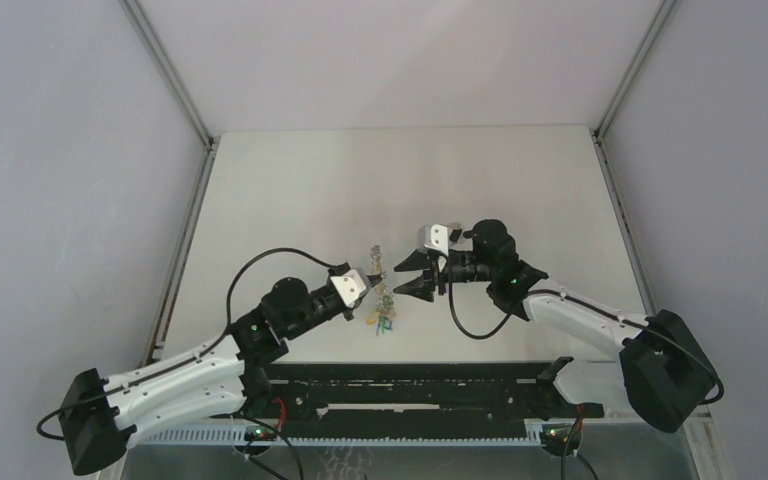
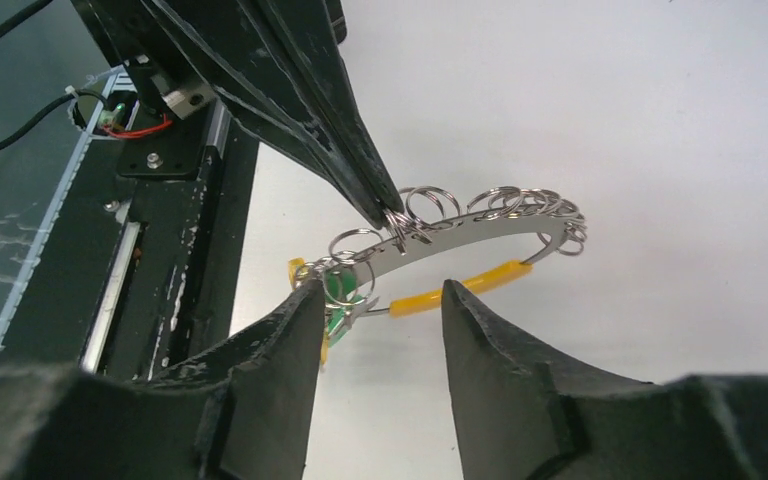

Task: Put the keys on the keyring

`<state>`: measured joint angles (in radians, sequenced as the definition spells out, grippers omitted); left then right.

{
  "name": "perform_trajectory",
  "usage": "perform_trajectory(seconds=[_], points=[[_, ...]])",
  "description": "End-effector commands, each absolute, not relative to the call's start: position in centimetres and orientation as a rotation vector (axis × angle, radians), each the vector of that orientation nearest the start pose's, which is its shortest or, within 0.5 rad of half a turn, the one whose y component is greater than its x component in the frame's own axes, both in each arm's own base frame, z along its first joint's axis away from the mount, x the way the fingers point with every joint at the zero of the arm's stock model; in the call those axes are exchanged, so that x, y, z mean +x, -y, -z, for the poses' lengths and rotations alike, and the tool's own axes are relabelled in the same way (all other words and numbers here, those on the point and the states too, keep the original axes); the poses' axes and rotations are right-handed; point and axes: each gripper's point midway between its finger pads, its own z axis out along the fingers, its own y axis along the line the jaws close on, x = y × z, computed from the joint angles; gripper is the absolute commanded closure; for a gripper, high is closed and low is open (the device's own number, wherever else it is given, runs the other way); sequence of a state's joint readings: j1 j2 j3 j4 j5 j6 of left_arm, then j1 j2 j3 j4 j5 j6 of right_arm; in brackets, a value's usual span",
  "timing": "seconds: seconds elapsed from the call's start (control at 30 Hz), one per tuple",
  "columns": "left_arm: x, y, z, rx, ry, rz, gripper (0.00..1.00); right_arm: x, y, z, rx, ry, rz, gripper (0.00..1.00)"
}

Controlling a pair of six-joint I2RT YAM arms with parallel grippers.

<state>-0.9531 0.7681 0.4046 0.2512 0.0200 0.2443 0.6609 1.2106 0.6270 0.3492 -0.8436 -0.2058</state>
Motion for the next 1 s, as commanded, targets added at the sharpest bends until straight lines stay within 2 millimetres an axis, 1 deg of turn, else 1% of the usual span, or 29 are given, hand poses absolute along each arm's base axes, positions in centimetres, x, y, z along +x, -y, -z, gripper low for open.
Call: perform_trajectory(seconds=[0.0,0.03,0.13,0.3,0.43,0.63,0.97], points=[[18.5,26.9,-24.5,0.879,-1.231,0.661,1.0,19.8,-32.0,-20.3,-1.34,-1.169,-1.063,0.58],[18.5,27.0,-24.6,0.873,-1.222,0.669,1.0,19.7,-32.1,-20.2,-1.343,-1.164,-1.071,0.62],[18.3,27.1,-24.7,0.871,-1.21,0.683,1.0,19.6,-32.1,-20.2,-1.349,-1.16,-1.08,0.67],[18.2,27.4,-24.4,0.885,-1.211,0.692,1.0,19.6,-32.0,-20.3,-1.347,-1.161,-1.079,0.73],[18.2,27.6,-24.1,0.897,-1.216,0.696,1.0,19.4,-31.7,-20.7,-1.334,-1.142,-1.099,0.74],[18.1,27.7,-24.0,0.904,-1.214,0.699,1.0,18.9,-31.4,-21.5,-1.331,-1.111,-1.14,0.74],[17.8,28.1,-23.9,0.927,-1.209,0.719,1.0,18.5,-31.1,-22.3,-1.326,-1.089,-1.17,0.75]])
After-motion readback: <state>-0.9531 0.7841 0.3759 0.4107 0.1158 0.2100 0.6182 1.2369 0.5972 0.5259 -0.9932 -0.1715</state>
